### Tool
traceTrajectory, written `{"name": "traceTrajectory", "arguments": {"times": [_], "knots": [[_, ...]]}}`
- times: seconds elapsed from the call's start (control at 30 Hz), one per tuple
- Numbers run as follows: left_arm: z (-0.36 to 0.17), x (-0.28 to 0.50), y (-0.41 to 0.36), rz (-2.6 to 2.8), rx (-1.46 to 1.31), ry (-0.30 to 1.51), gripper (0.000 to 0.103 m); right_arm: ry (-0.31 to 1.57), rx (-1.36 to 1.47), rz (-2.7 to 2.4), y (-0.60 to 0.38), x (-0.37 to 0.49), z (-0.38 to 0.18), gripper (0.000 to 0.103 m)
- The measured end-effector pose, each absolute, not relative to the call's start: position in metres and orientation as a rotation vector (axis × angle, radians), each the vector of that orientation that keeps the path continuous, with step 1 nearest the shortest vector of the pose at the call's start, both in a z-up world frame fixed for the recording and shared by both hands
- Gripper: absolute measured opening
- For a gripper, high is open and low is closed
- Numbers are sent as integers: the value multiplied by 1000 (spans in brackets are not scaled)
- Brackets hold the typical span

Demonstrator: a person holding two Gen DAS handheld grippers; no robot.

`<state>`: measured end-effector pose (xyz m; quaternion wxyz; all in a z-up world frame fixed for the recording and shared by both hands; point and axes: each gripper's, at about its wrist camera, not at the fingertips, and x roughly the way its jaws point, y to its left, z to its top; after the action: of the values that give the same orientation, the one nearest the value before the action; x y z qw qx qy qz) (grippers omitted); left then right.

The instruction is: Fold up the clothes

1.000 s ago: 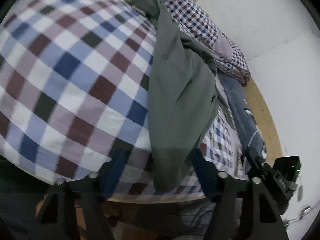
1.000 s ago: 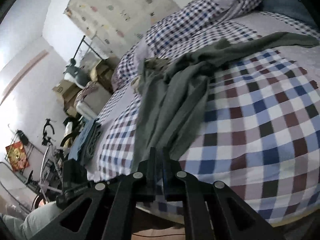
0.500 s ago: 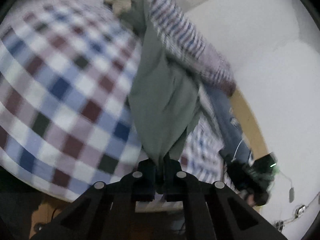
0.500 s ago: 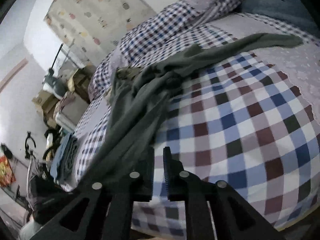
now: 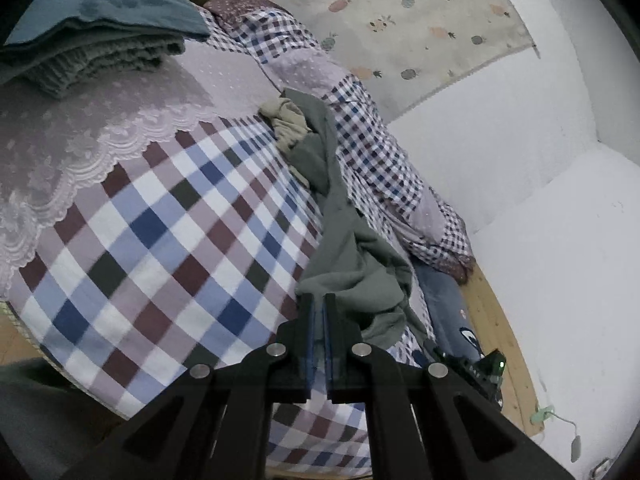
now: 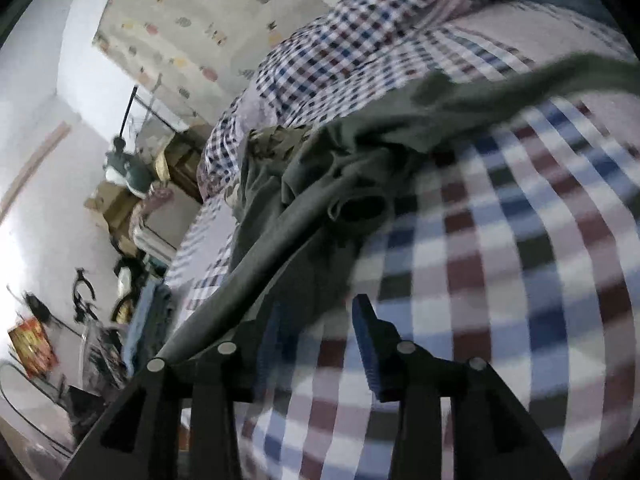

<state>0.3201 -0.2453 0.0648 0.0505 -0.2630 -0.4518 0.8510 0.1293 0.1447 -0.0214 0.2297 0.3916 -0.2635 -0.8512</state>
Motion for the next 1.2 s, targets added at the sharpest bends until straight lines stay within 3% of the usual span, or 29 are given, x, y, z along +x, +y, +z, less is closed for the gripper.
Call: {"name": "traceTrajectory", "arguments": {"times": [0.57, 0.67, 0.7, 0.73, 1.0, 1.1, 1.2], "knots": [[62, 318, -238, 2589, -848, -1346, 2, -655, 1186, -2357, 105, 74, -31, 41], [62, 316, -234, 2581, -866, -1332, 2, -651, 1239, -2343, 103, 63, -40, 32], [62, 315, -233, 2580, -873, -1324, 2, -630, 1265, -2344, 101, 61, -43, 9], [62, 314, -232, 2580, -882, -1319, 2, -611, 1276, -2353, 102, 62, -44, 5], [67, 319, -240, 2563, -826, -1368, 2, -645, 1120, -2480, 151, 153, -7, 3], [74, 326, -242, 2559, -789, -1371, 2, -748, 1136, -2493, 174, 206, -2, 3], [72, 330, -247, 2553, -801, -1400, 1, -696, 1298, -2450, 180, 242, -18, 5]]}}
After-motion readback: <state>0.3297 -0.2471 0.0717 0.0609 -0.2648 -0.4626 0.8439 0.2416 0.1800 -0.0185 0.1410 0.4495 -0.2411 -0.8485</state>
